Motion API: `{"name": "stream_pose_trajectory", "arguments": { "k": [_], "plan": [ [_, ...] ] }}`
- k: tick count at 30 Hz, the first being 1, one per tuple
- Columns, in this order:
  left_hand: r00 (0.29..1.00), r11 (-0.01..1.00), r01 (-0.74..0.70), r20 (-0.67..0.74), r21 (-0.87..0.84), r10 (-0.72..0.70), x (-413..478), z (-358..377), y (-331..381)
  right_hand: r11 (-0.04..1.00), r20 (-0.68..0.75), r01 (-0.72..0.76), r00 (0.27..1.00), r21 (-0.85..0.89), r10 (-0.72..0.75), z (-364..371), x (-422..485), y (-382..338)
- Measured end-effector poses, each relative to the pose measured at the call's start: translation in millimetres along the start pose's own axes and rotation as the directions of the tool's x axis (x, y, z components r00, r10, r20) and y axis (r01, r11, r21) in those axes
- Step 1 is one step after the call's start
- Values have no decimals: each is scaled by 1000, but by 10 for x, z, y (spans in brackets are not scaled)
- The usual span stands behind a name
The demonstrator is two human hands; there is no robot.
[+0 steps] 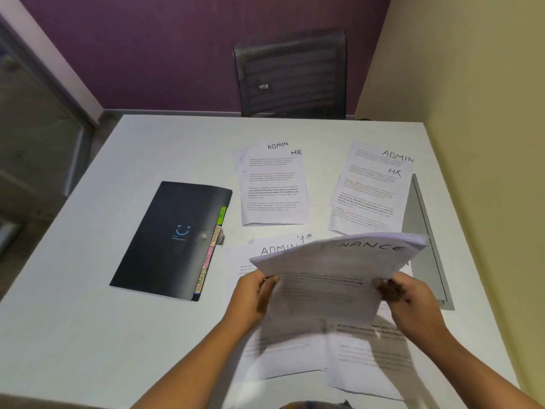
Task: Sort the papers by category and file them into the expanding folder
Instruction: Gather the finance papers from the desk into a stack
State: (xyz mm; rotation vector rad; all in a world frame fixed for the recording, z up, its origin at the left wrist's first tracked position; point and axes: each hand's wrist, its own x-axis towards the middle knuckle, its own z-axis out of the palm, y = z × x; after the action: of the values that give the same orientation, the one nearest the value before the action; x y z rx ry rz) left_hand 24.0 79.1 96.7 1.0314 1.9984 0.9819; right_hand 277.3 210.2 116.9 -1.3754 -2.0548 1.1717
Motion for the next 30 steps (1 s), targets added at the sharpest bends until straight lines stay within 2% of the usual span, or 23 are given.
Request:
{"name": "stream_pose_trajectory", "arguments": {
  "k": [1, 3, 5, 8, 9, 12, 14, 17, 20, 23, 26, 28, 30],
  "plan": [
    [1000, 998, -5, -14, -62, 4, -29, -27, -7, 1000, -5, 1, 1000, -9, -1, -21, -25, -50],
    [999, 972, -19, -32, -233, 12, -97, -79, -24, 993, -16, -49, 999, 110, 51, -20, -54, -188],
    [996, 963, -13, -90, -268, -12, -140, -130, -23, 928, -14, -154, 986, 339, 168, 56, -81, -254],
    [984, 947, -31, -175, -320, -27, -177, -182, -5, 813, 54, -316, 941, 489, 333, 225, -183, -267],
    [983, 934, -31, -180, -356, -36, -191, -199, -3, 793, 42, -337, 929, 507, 368, 285, -209, -279],
    [984, 910, 11, -158, -415, -84, -223, -266, -107, 892, -25, -243, 962, 380, 273, 446, -277, -350],
    [989, 914, 30, -123, -405, -87, -241, -336, -177, 883, -27, -238, 962, 405, 272, 558, -317, -396],
    [995, 950, 53, -67, -308, -77, -262, -446, -360, 865, -27, -258, 954, 430, 299, 717, -379, -424],
    [989, 980, 143, -21, -140, -147, -249, -584, -632, 817, 4, -305, 937, 490, 348, 839, -404, -490],
    [976, 977, 199, -105, 81, -190, -173, -762, -961, 773, 14, -354, 913, 527, 408, 920, -428, -532],
    [970, 895, 202, -209, 397, -126, -62, -954, -1298, 752, -18, -364, 895, 550, 446, 993, -470, -553],
    [968, 785, 233, -216, 575, -129, 10, -1046, -1489, 737, -43, -376, 876, 562, 480, 1040, -518, -547],
    [961, 651, 276, -200, 707, -190, 63, -1090, -1646, 737, -65, -378, 867, 561, 494, 1083, -560, -523]
  ]
}}
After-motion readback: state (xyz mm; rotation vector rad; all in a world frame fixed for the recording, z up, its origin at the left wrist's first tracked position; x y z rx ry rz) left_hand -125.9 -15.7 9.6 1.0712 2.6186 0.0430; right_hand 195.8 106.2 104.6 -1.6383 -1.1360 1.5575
